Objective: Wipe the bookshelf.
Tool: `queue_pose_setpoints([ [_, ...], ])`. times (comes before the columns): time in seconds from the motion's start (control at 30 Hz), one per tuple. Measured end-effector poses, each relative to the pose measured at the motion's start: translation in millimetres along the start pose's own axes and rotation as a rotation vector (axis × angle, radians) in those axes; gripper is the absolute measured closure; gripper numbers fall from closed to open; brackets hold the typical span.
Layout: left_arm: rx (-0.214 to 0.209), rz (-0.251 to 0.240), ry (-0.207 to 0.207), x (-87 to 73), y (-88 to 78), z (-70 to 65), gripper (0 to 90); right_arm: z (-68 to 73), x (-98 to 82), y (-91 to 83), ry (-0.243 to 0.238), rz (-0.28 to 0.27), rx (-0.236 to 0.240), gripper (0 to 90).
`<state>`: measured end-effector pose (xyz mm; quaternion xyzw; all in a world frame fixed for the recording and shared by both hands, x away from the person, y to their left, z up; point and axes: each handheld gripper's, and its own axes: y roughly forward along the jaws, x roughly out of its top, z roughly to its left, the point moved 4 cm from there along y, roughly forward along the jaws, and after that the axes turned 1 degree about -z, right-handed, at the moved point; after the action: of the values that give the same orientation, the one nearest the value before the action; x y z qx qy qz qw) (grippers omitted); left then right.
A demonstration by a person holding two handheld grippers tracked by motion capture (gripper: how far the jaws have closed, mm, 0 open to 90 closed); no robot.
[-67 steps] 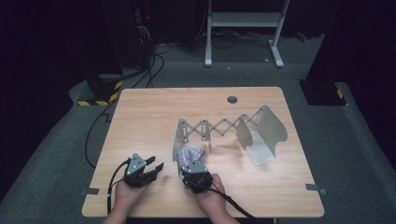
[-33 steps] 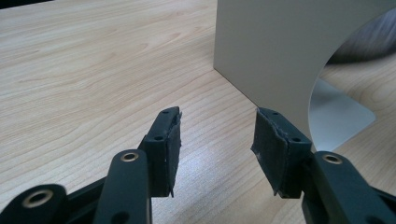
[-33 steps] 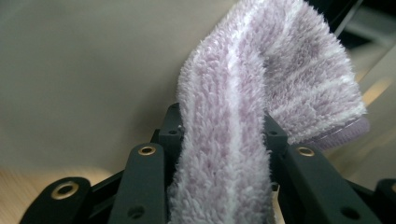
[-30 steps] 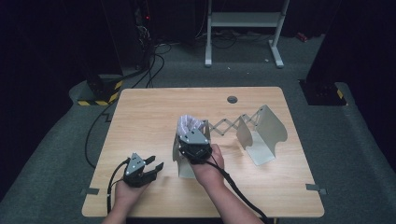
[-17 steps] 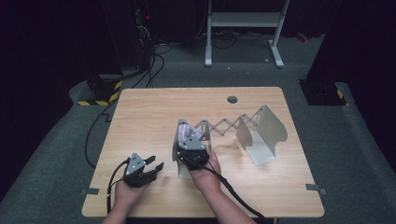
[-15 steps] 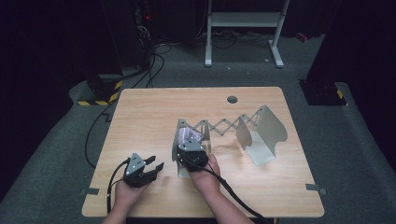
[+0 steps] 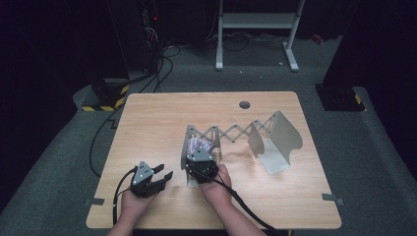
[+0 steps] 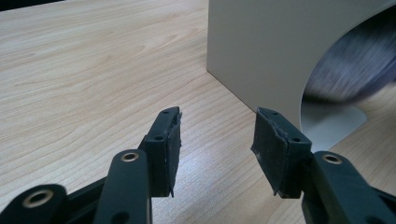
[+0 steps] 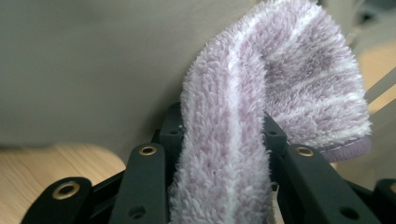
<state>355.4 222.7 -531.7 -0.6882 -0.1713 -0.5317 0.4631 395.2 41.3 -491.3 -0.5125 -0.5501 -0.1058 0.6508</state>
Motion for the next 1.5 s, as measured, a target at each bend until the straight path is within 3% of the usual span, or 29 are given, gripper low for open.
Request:
queue_pose_setpoints([
  [0.17,-0.001,-0.002,0.0,0.4,-0.2,-0.5,51.3,1.1,30.6,-31.0,-0.027,-0.113,-0.007,64.2],
  [0.3,-0.002,0.001,0.002,0.2,0.0,-0.5,51.3,5.9,29.9,-38.5,-0.049,-0.136,-0.003,64.5],
  [0.33,-0.003,0.001,0.003,0.2,0.1,-0.7,51.3,7.8,18.6,-30.8,-0.046,-0.105,0.005,64.7],
  [0.37,-0.003,0.001,0.003,0.2,0.2,-0.9,51.3,7.8,18.6,-30.8,-0.046,-0.105,0.005,64.7],
  [0.4,-0.003,0.001,0.004,0.2,0.2,-0.9,51.3,9.7,4.1,-18.4,-0.045,-0.057,0.012,64.7],
  [0.43,-0.004,0.003,0.004,0.1,0.3,-1.0,51.3,9.7,4.1,-18.4,-0.045,-0.057,0.012,64.7],
  [0.47,-0.004,0.003,0.003,0.1,0.5,-1.0,51.3,11.6,-12.4,-3.1,-0.044,0.008,0.024,64.8],
  [0.5,-0.004,0.002,0.002,0.1,0.7,-1.2,51.3,11.6,-12.4,-3.1,-0.044,0.008,0.024,64.8],
  [0.6,-0.007,0.001,0.005,0.2,0.4,-2.2,51.2,13.7,-36.5,18.0,-0.05,0.103,0.046,64.7],
  [0.67,-0.009,0.002,0.006,0.1,0.7,-3.0,51.2,13.5,-41.7,20.4,-0.048,0.095,0.053,64.7],
  [0.87,-0.019,0.012,0.022,-0.5,3.2,-9.0,50.5,7.7,-32.0,-15.4,-0.048,0.002,0.053,64.6],
  [1.0,-0.028,0.011,0.031,0.0,4.8,-14.2,49.2,0.8,-40.5,-48.7,-0.05,-0.054,0.049,64.5],
  [1.03,-0.032,0.014,0.036,-0.1,5.4,-15.7,48.5,-4.4,-51.0,-62.0,-0.045,-0.057,0.047,64.3],
  [1.1,-0.039,0.016,0.042,0.0,7.0,-19.4,48.2,-7.5,-57.1,-67.2,-0.036,-0.054,0.042,64.2],
  [1.17,-0.048,0.02,0.051,0.2,8.4,-23.7,46.7,-19.8,-76.2,-80.4,-0.027,-0.043,0.015,63.9],
  [1.23,-0.059,0.018,0.056,1.1,9.4,-28.0,46.2,-24.6,-82.3,-83.8,-0.018,-0.038,0.004,63.9],
  [1.43,-0.082,0.014,0.064,3.6,14.4,-39.9,43.6,-64.9,-112.3,-99.5,0.045,-0.003,-0.082,63.4],
  [1.5,-0.087,0.014,0.059,4.5,16.2,-42.5,43.5,-70.3,-114.8,-101.2,0.05,0.001,-0.101,63.3],
])
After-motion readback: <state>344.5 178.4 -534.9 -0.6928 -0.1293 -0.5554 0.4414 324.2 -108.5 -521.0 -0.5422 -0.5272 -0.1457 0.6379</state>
